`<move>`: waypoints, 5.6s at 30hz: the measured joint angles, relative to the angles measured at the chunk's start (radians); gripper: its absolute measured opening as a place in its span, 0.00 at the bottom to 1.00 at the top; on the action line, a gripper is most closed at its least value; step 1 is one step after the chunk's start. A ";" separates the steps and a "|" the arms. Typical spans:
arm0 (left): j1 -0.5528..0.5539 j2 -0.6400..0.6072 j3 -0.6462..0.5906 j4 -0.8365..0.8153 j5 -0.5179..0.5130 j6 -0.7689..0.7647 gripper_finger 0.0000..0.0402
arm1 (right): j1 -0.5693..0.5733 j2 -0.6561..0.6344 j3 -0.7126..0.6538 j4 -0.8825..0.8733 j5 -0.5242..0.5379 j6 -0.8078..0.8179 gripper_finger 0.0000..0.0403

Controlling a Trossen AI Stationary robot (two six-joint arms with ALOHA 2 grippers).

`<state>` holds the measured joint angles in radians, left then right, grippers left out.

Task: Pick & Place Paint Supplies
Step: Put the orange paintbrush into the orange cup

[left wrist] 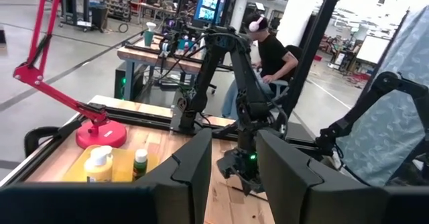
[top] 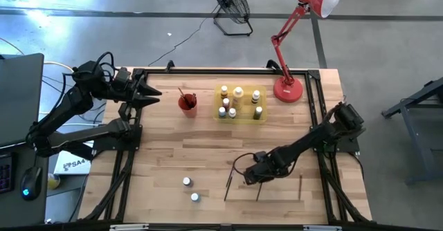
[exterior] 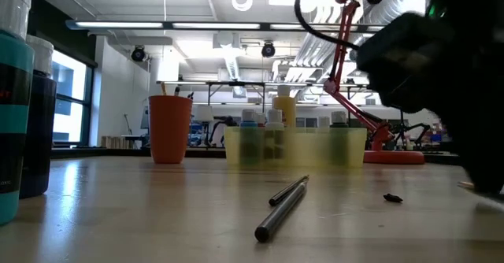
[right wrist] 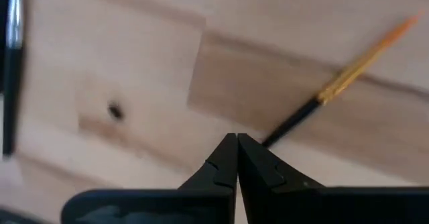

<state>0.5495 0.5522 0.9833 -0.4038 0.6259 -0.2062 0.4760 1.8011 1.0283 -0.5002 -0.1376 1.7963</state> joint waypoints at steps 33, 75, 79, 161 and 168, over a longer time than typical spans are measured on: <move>0.000 0.000 0.000 -0.018 -0.011 0.000 0.29 | 0.015 -0.223 -0.099 -0.195 0.219 0.363 0.17; 0.000 0.000 0.000 -0.018 -0.017 0.026 0.29 | 0.017 -0.078 -0.128 -0.118 0.253 0.436 0.04; 0.000 0.000 0.000 -0.018 -0.019 0.026 0.29 | 0.017 -0.078 -0.128 -0.121 0.263 0.432 0.02; -0.295 0.741 -0.067 0.585 0.001 -0.194 0.55 | -0.348 -0.408 -0.130 1.015 0.516 -1.167 0.01; -0.324 0.743 -0.066 0.646 -0.148 -0.197 0.56 | -0.348 -0.407 -0.130 1.020 0.515 -1.197 0.01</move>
<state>0.2253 1.2953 0.9173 0.2421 0.4775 -0.4032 0.1278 1.3941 0.8982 0.5199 0.3774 0.5996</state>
